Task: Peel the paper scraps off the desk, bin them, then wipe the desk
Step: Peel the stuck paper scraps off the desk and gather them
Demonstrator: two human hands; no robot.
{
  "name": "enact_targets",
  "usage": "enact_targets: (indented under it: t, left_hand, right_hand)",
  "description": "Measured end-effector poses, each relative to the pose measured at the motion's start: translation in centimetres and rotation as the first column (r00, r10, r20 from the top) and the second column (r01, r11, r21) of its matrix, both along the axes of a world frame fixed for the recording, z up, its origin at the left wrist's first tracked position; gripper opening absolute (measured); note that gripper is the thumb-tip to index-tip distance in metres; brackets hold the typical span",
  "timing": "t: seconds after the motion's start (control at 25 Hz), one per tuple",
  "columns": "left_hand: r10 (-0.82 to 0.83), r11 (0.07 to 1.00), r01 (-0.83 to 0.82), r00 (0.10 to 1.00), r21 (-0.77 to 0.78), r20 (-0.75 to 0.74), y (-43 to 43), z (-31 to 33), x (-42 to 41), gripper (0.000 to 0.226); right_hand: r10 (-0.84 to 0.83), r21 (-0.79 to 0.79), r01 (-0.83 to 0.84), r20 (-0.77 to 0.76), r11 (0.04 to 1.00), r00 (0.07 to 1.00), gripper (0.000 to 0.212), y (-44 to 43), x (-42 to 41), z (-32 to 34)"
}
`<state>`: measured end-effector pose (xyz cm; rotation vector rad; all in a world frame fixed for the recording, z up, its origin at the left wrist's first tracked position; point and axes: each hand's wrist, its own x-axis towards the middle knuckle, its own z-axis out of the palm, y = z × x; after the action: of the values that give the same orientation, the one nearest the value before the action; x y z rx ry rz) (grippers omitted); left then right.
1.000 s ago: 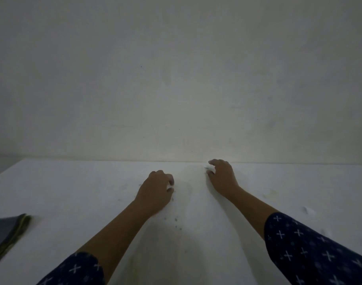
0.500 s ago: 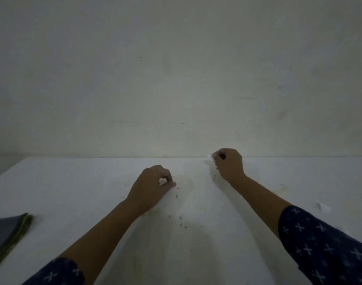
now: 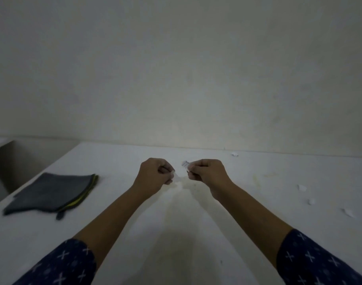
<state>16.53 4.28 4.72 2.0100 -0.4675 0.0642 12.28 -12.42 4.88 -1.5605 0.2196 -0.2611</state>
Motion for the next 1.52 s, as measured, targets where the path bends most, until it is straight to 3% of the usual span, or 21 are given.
enact_targets:
  t: [0.2,0.32,0.48,0.8,1.0,1.2,1.36,1.52]
  left_hand:
    - [0.029,0.998,-0.031,0.999,0.055,0.029,6.6,0.7,-6.5,0.006]
    - [0.077,0.993,-0.078,0.997,0.086,0.019,10.4,0.5,-10.0,0.009]
    - [0.2,0.973,-0.199,0.98,0.112,0.003,15.6,0.6,-13.2,0.009]
    - [0.372,0.921,-0.374,0.927,0.113,0.037,23.4,-1.3,-16.1,0.012]
    - [0.431,0.894,-0.436,0.9,0.107,0.062,24.9,-3.0,-16.2,0.012]
    - [0.41,0.894,-0.423,0.905,0.145,0.114,24.5,-3.9,-16.1,0.018]
    - [0.389,0.876,-0.42,0.906,0.236,0.17,23.6,-4.4,-16.0,0.025]
    - [0.336,0.852,-0.416,0.901,0.319,0.276,21.6,-4.4,-15.8,0.031]
  right_hand:
    - [0.129,-0.085,-0.129,-0.009,0.988,0.992,0.013,5.9,-6.0,0.8]
    - [0.17,-0.031,-0.17,-0.01,0.985,0.985,0.002,9.9,-9.1,0.4]
    - [0.195,0.002,-0.195,-0.009,0.981,0.981,0.004,14.9,-12.1,-0.6]
    - [0.27,-0.149,-0.28,-0.085,0.948,0.959,0.007,22.9,-14.3,-3.0]
    - [0.224,-0.287,-0.235,-0.068,0.929,0.972,0.009,25.2,-14.0,-4.2]
    - [0.195,-0.313,-0.209,-0.076,0.926,0.978,0.007,25.7,-13.6,-5.0]
    - [0.178,-0.328,-0.19,-0.068,0.925,0.982,0.013,25.6,-13.7,-5.3]
    - [0.148,-0.453,-0.123,0.021,0.883,0.989,0.017,23.5,-14.0,-4.9]
